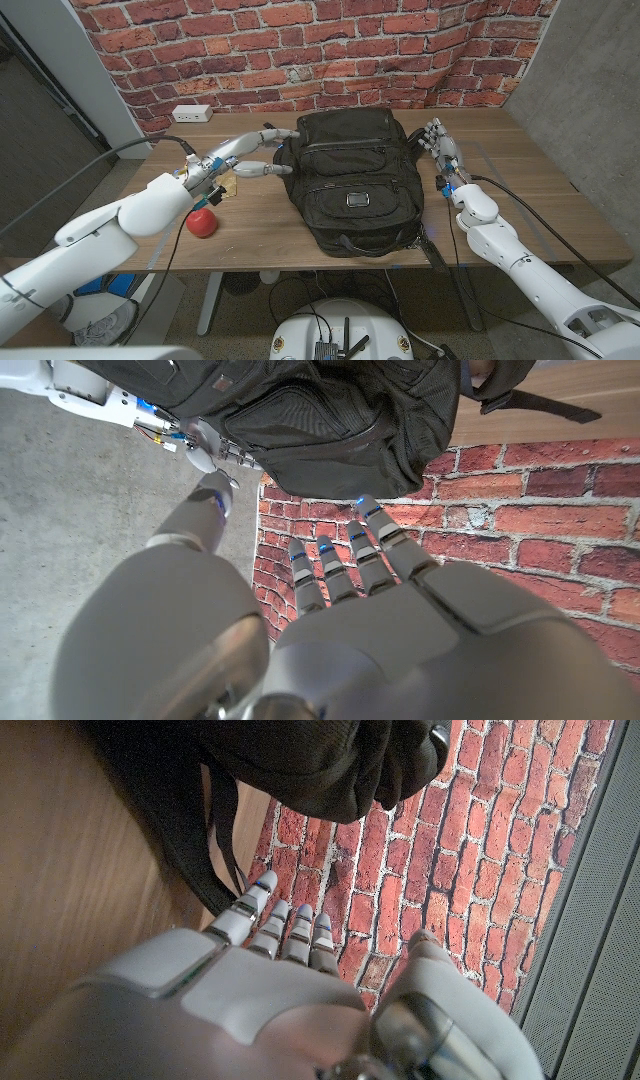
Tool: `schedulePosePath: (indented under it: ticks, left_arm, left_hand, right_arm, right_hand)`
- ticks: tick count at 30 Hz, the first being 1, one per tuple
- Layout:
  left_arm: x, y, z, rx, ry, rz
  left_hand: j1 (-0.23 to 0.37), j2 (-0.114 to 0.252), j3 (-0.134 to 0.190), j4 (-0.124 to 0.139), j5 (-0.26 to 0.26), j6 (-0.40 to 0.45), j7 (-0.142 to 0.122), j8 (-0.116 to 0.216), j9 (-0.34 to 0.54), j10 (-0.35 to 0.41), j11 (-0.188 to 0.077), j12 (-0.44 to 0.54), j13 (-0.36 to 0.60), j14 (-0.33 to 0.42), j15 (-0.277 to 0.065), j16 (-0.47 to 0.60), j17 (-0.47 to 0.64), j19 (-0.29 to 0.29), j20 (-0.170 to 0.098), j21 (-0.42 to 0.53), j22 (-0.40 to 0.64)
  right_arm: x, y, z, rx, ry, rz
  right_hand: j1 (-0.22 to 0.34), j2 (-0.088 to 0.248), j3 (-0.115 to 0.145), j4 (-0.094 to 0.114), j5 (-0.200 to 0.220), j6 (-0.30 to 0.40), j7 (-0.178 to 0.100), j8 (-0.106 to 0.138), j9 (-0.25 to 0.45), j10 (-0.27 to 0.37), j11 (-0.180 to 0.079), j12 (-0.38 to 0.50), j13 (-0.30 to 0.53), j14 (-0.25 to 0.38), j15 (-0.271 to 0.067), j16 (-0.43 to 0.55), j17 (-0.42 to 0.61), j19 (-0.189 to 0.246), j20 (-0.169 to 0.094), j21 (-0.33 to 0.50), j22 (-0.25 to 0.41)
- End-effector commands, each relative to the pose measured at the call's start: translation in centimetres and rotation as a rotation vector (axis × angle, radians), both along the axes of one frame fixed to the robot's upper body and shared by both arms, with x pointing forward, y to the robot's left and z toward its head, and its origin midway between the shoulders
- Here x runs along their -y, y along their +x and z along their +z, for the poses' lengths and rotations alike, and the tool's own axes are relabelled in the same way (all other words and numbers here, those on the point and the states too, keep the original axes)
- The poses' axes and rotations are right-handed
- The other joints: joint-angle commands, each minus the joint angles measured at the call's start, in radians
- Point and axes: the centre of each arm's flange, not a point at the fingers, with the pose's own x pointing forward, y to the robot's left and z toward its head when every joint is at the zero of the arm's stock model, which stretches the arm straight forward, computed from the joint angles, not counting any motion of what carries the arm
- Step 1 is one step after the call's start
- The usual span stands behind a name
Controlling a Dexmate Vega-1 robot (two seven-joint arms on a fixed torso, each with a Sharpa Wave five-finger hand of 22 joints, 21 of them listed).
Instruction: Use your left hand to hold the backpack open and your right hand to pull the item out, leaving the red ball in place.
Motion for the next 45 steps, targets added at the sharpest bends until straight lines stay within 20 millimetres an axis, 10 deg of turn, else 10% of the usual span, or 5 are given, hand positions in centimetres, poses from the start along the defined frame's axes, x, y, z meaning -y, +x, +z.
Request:
schedulePosePath:
  ticks: [1, 45]
  left_arm:
    - [0.9, -1.5, -0.3, 0.077, 0.137, 0.019]
    - [4.2, -7.7, -6.7, 0.279, 0.342, 0.082]
  left_hand:
    - [0.036, -0.009, -0.015, -0.001, -0.001, -0.002, 0.022, -0.005, 0.002, 0.007, -0.008, -0.001, 0.004, 0.010, -0.165, 0.005, 0.002, 0.006, -0.155, -0.004, 0.001]
    - [0.131, -0.021, -0.087, 0.004, 0.000, 0.038, 0.022, 0.005, 0.002, 0.054, -0.025, 0.006, 0.005, 0.046, -0.173, 0.004, 0.002, 0.000, -0.164, -0.002, 0.004]
  right_arm:
    - [-0.3, 0.0, -0.1, -0.006, -0.003, -0.007]
    - [-1.4, -1.1, -1.0, -0.029, -0.031, 0.019]
  right_hand:
    - [0.011, 0.016, 0.007, -0.002, -0.001, 0.000, 0.002, 0.004, 0.003, 0.006, 0.003, 0.010, 0.002, 0.009, -0.002, 0.010, 0.002, 0.008, -0.001, 0.000, 0.002]
    - [0.007, 0.020, 0.014, -0.009, -0.006, -0.003, 0.002, 0.004, 0.003, 0.005, 0.002, 0.010, -0.002, 0.007, -0.002, 0.017, -0.002, 0.007, -0.002, -0.001, 0.002]
